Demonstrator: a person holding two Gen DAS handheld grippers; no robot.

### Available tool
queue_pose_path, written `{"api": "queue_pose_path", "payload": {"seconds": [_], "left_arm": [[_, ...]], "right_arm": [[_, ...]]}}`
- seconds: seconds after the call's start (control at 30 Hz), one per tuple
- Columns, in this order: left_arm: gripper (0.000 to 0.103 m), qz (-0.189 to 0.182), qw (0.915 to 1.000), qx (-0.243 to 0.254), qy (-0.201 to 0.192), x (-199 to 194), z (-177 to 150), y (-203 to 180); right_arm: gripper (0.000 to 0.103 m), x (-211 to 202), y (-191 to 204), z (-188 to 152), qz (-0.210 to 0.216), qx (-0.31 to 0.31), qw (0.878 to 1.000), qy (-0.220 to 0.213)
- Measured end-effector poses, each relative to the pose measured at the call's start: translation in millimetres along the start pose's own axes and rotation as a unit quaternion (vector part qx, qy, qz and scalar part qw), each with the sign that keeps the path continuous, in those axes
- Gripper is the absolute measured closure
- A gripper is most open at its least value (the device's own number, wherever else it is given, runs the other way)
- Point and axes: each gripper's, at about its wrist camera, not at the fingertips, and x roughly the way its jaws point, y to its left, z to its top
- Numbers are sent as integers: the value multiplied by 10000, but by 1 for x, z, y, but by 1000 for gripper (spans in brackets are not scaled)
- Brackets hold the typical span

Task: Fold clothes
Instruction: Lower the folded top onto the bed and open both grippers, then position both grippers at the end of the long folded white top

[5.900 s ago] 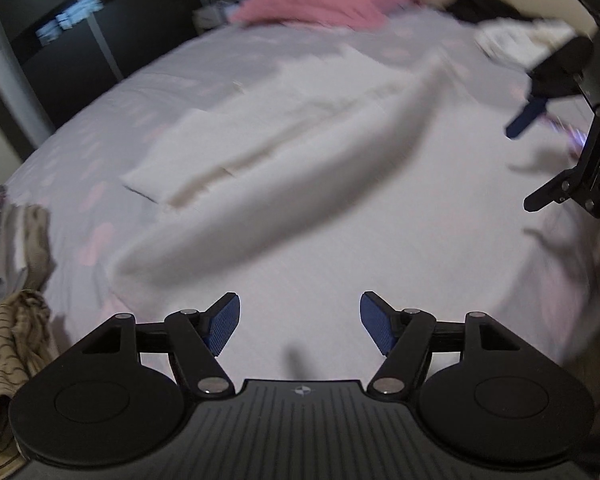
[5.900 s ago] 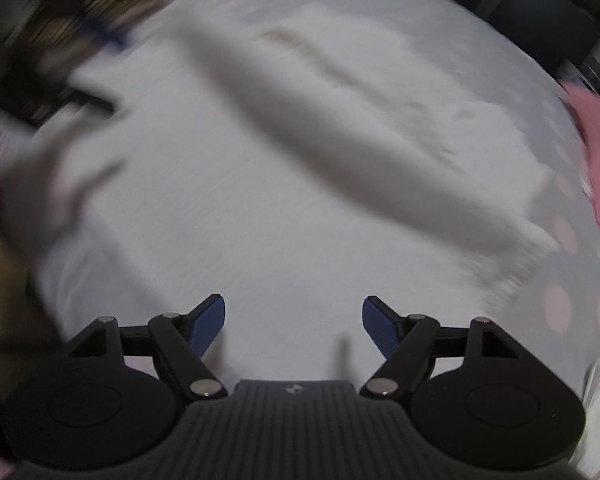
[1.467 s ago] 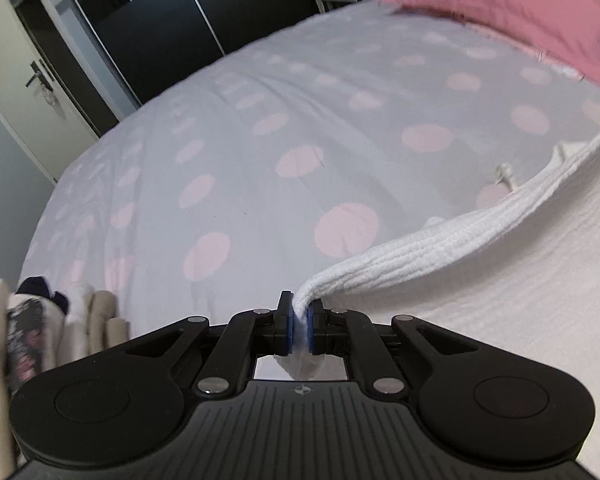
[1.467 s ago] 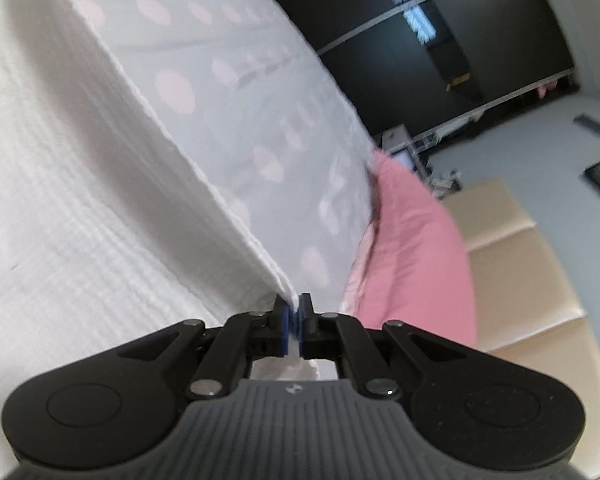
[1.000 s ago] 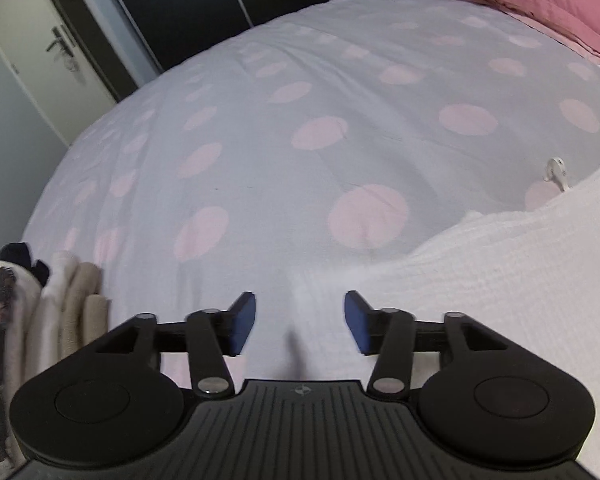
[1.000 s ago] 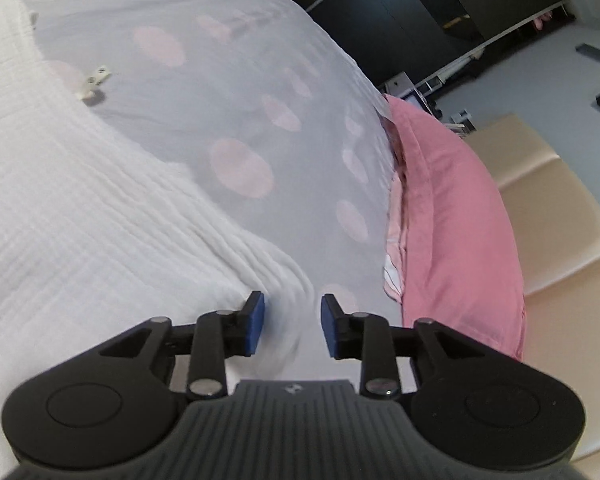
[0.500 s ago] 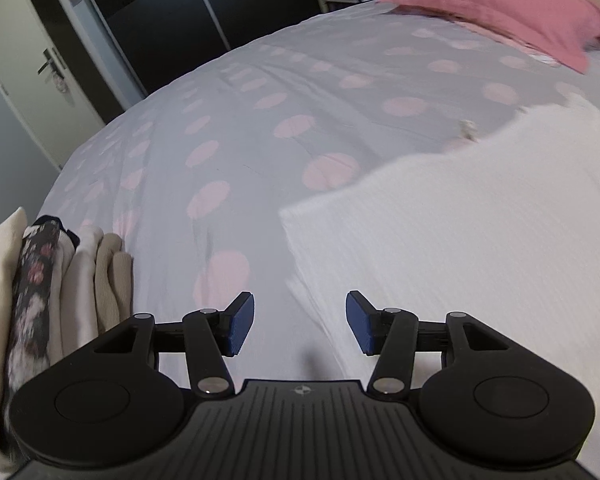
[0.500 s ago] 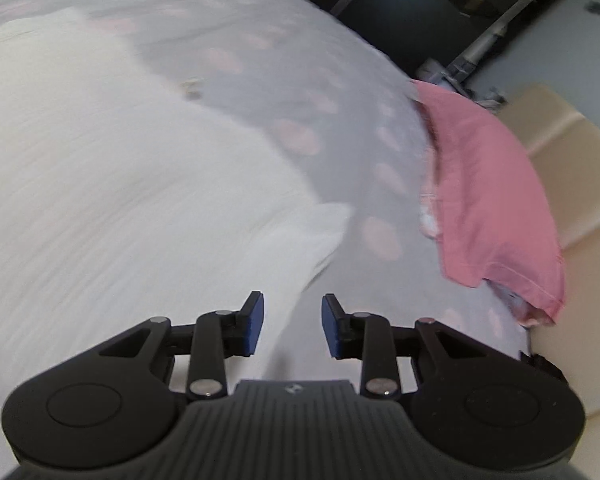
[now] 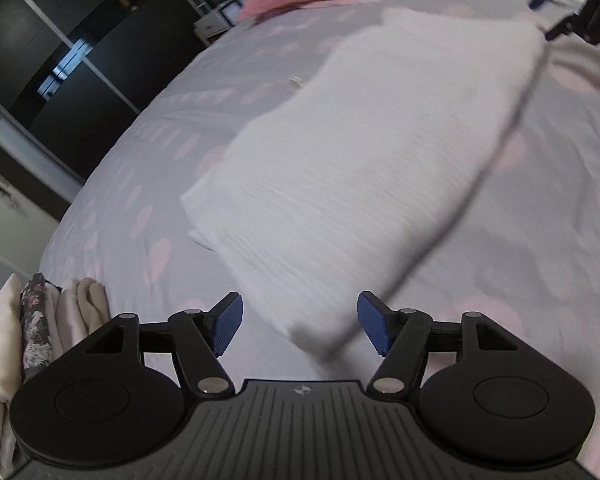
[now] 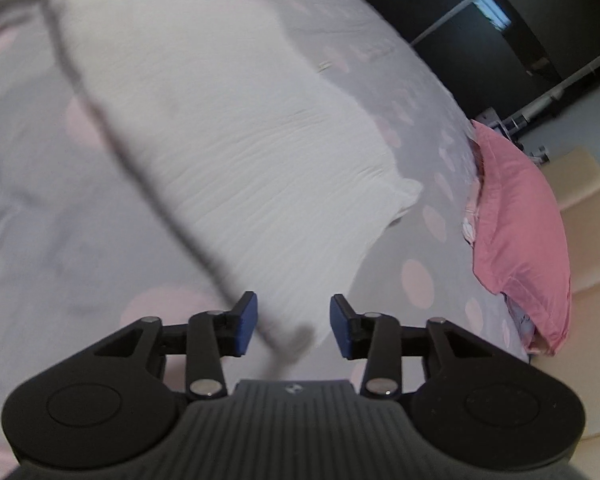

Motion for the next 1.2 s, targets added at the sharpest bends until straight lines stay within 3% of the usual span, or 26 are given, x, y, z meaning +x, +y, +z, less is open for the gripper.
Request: {"api": "queue_pose_path", "payload": {"seconds": [0.1, 0.2, 0.33, 0.5, 0.57, 0.67, 0.8, 1.1, 1.2], "left_arm": [[41, 93, 9998, 158, 12, 10, -9, -14], [41, 117, 9995, 250, 119, 23, -12, -21], [41, 441, 9960, 783, 23, 35, -13, -36], [40, 737, 9924, 988, -1, 52, -10, -39], [38, 843, 9901, 1121, -58, 58, -9, -40], [24, 1065, 9858, 1291, -106, 65, -9, -43], [14, 1112, 9867, 1183, 40, 70, -5, -40], [14, 1169, 9863, 1157, -141, 62, -15, -47], [14, 1168, 9843, 1301, -232, 60, -17, -50]], "right_arm": [[48, 0, 17, -6, -177, -610, 9979, -104], [48, 1, 29, -12, -329, -1113, 9931, -191], [48, 13, 35, -23, -499, -1548, 9865, -199], [48, 27, 39, -29, -680, -2017, 9763, -395], [47, 32, 41, -33, -817, -2344, 9671, -553], [46, 40, 46, -39, -977, -2668, 9559, -741], [45, 42, 47, -38, -991, -2788, 9517, -824], [41, 47, 44, -38, -1132, -2711, 9514, -926], [28, 49, 39, -34, -1195, -2614, 9535, -906]]}}
